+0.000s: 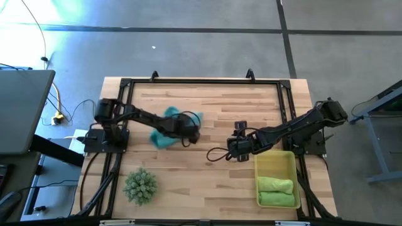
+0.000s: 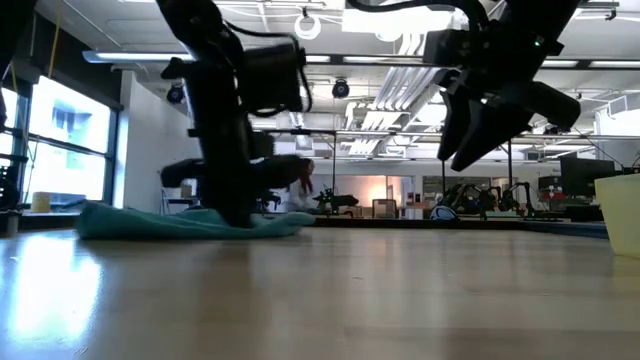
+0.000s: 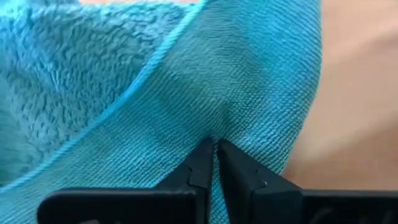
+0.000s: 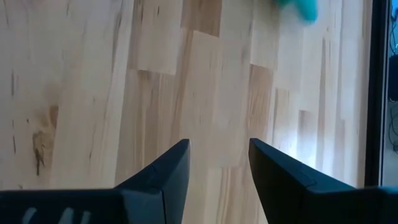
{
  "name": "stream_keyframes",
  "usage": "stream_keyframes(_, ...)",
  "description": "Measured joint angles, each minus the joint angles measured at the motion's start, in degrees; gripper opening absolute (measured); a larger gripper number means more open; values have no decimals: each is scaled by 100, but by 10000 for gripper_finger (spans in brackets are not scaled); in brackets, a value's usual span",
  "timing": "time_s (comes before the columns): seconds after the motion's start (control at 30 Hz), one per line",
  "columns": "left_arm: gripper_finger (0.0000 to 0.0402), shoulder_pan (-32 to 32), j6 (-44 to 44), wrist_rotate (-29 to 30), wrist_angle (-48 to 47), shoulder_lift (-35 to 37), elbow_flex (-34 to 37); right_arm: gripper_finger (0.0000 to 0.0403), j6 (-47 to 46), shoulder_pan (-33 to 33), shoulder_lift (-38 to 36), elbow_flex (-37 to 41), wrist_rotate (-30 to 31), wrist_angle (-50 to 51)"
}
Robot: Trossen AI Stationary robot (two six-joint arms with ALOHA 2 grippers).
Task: Roll microfiber towels into tight, uniform cylinder then place into a basket
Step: Fold the blue microfiber cloth
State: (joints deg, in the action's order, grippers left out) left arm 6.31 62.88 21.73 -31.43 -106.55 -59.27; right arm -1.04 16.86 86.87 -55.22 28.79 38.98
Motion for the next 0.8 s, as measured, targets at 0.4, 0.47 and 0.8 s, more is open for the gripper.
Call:
stream_keyframes(0.4,10,-761,-2346,-1040,3627,-28,12,158,-133,-13,0,0,14,-139)
stream_keyframes(0.47,10,-856,-2767,-1023,3921,-25,11,158,-380,-64,0,5,12,-434)
stream_keyframes(0.8,10,-934,-2893,-950,3756,-14,7,158,-199,-1173,2,694,-1630,-1289)
